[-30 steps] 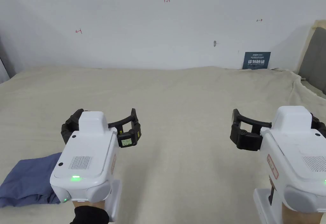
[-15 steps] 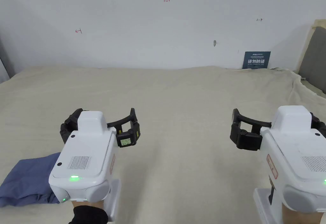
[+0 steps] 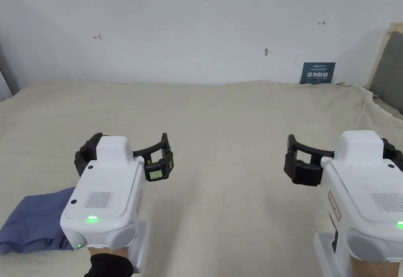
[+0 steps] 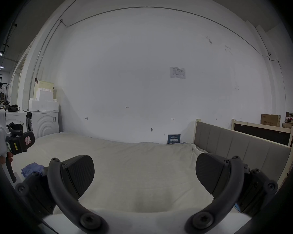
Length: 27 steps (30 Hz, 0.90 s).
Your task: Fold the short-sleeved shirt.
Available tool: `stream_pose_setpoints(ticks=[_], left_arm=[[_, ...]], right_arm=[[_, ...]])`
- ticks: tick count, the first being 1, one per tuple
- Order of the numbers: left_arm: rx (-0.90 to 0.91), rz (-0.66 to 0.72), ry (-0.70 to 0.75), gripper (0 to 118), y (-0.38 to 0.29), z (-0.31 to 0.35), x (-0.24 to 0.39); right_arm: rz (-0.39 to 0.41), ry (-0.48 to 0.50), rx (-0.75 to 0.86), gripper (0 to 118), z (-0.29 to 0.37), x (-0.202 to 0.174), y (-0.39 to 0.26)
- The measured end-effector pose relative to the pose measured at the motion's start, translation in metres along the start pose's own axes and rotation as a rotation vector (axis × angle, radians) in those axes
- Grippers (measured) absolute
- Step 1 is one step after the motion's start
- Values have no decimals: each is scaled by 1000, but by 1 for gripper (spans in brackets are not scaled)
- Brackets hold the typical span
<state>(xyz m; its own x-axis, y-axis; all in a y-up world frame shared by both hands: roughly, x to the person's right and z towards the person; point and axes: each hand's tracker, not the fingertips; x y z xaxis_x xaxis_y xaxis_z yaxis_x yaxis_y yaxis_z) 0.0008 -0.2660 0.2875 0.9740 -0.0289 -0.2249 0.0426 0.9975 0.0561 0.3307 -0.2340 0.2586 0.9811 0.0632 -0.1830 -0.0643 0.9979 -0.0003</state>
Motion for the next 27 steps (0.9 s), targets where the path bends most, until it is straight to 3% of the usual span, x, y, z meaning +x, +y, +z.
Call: stream_pose_setpoints(ticks=[6, 10, 14, 20, 27], left_arm=[[0, 0, -5, 118, 1, 1, -1], [1, 7, -10, 118, 2, 3, -2], [4, 12, -12, 118, 2, 3, -3], [12, 14, -15, 118, 4, 3, -3], [14, 11, -17, 118, 4, 3, -3]], right_arm=[[-94, -126, -13, 118, 6, -8, 5], [-187, -71, -144, 118, 0, 1, 12], [-293, -162, -358, 117, -10, 5, 21], [-345, -165, -469, 117, -20, 15, 23], [-318, -187, -471, 117, -21, 14, 19]])
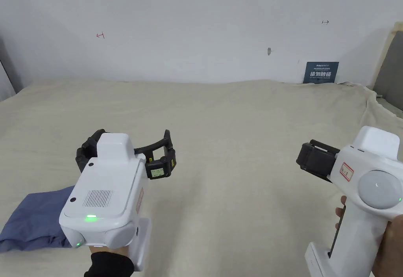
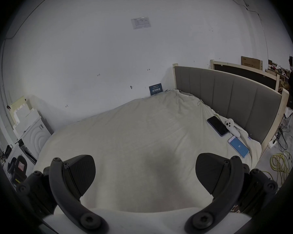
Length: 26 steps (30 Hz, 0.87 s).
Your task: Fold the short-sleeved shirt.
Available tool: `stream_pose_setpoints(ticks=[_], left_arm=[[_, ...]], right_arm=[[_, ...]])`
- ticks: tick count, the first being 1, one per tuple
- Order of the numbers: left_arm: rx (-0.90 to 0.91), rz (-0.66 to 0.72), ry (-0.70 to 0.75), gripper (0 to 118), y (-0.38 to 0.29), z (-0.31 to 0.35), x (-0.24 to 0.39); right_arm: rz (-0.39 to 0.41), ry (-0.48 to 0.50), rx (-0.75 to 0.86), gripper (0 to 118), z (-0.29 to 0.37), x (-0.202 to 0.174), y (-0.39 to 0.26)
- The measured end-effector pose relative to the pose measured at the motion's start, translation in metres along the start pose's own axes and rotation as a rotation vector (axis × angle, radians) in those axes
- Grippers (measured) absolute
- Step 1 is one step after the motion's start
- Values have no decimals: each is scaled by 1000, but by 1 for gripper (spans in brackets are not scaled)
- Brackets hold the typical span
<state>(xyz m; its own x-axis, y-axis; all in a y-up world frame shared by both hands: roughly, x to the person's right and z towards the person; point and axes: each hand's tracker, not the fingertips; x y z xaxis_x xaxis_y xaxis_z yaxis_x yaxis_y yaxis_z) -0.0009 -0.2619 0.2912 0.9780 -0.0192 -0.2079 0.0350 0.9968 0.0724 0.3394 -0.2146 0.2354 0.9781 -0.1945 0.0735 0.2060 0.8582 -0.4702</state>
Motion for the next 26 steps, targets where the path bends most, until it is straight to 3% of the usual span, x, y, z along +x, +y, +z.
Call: stream_pose_setpoints(ticks=[4, 8, 19, 26], left_arm=[[1, -2, -1, 118, 0, 0, 0], [2, -1, 2, 118, 0, 0, 1], [7, 2, 3, 118, 1, 1, 1], [12, 1, 1, 118, 0, 1, 1]], right_arm=[[75, -54, 52, 117, -1, -5, -4], [81, -30, 48, 117, 3, -4, -4], [234, 127, 430, 118, 14, -6, -27], [249, 110, 477, 118, 18, -13, -31]])
